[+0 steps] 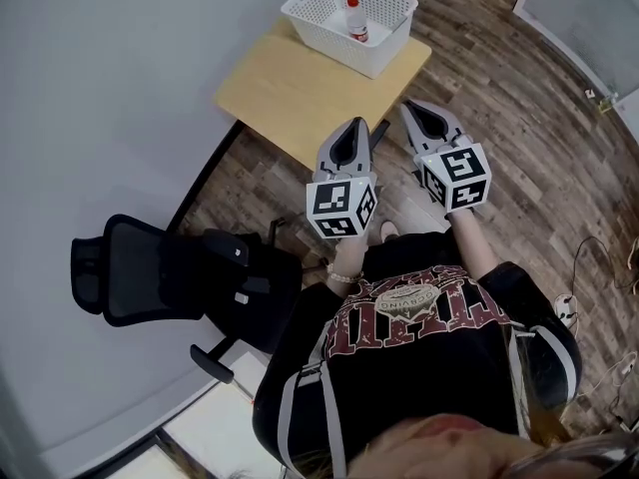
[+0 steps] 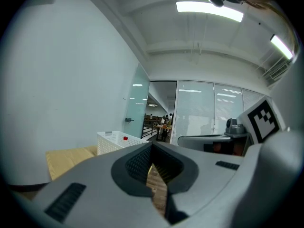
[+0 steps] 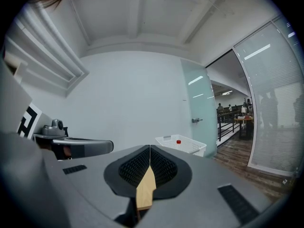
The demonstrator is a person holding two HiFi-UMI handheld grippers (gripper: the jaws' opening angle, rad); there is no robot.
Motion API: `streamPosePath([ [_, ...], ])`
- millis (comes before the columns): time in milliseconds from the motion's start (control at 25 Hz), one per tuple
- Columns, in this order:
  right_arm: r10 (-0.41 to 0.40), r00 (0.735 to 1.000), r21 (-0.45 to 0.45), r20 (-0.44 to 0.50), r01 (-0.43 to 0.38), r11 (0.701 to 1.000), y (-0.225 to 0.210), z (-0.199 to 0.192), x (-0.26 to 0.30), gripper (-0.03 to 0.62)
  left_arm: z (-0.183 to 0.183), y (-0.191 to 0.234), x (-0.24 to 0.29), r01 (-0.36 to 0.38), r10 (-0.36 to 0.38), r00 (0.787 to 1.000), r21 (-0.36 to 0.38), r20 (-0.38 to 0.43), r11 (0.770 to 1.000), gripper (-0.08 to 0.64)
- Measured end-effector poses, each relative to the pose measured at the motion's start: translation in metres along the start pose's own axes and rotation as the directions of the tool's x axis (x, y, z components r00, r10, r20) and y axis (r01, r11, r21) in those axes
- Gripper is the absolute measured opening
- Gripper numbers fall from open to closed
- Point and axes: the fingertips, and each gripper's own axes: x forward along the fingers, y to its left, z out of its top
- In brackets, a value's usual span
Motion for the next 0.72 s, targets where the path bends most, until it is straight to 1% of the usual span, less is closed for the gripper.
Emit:
streamPosePath([
  [440, -0.033, 0.999, 0.001, -0.003, 0.033, 0.999, 0.008, 0.000, 0.020, 0.018, 0.001, 0.025, 0.007, 0.026, -0.026, 1.000, -0.002, -0.018, 1.000, 0.048],
  [720, -0.010, 1.000, -0.010, -0.014, 0.010, 1.000, 0.014, 0.002, 0.033, 0.018, 0.005, 0.035, 0.008, 0.008, -0.008, 1.000, 0.002, -0.014, 1.000, 0.048],
])
